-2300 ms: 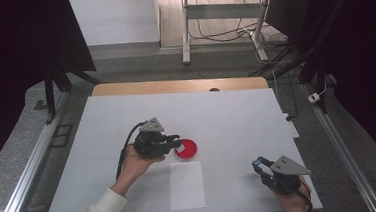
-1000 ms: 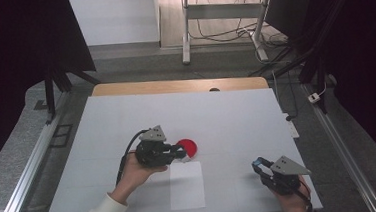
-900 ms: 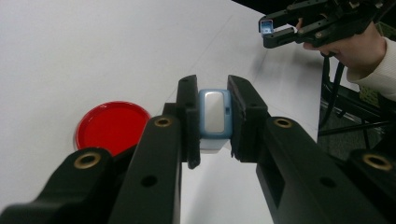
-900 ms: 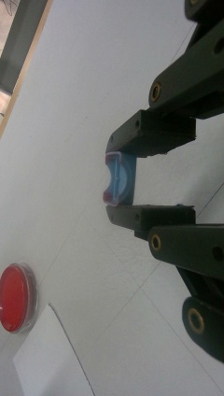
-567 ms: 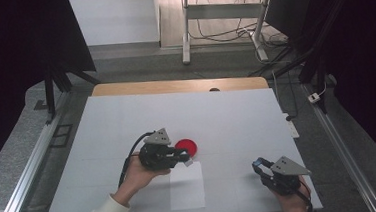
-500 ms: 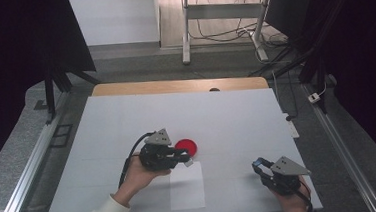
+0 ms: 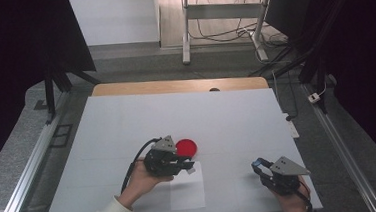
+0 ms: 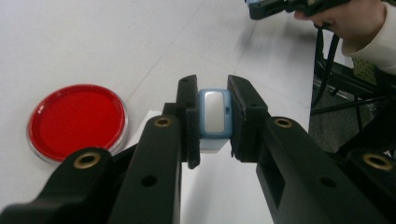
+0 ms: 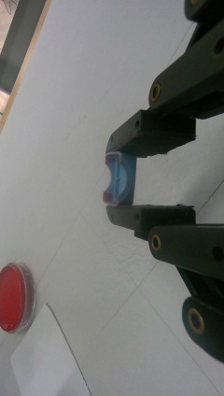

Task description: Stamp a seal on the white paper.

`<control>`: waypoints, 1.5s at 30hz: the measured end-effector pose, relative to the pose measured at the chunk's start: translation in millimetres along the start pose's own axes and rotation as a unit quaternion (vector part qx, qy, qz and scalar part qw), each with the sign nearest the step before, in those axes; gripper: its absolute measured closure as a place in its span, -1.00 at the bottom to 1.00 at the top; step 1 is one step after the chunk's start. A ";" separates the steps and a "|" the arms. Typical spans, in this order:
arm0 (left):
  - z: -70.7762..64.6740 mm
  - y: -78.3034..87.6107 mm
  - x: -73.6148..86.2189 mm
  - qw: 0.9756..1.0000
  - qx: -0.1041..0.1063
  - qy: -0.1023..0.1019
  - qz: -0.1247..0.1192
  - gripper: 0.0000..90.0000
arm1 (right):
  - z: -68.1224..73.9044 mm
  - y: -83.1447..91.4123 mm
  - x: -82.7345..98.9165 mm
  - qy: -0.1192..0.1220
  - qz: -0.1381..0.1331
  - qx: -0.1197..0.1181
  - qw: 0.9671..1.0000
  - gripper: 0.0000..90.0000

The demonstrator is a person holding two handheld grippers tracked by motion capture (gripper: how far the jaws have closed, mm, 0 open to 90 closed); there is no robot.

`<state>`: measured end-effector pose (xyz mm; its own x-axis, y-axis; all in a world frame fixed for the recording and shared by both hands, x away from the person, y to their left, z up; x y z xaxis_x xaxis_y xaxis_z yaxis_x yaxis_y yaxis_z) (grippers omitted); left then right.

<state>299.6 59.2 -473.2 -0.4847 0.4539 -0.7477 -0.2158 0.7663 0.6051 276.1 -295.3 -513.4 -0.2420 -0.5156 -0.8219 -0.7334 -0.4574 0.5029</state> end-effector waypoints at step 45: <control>0.7 -25.8 27.7 0.997 -0.046 -0.018 0.060 0.68 | 0.5 -1.4 1.2 0.003 0.006 0.000 1.000 0.43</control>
<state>292.3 52.3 -509.7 -0.4813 0.5570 -0.6768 -0.2357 0.6615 0.7120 276.6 -294.9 -515.3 -0.2474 -0.5255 -0.8140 -0.7307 -0.4505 0.5129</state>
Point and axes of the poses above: each handheld gripper's, and its own axes: y roughly backward along the jaws, x roughly out of its underside, z roughly to its left, the point moved 2 cm from there along -y, roughly forward along the jaws, and after that the axes turned 5 degrees about y, right-handed, at the moved point
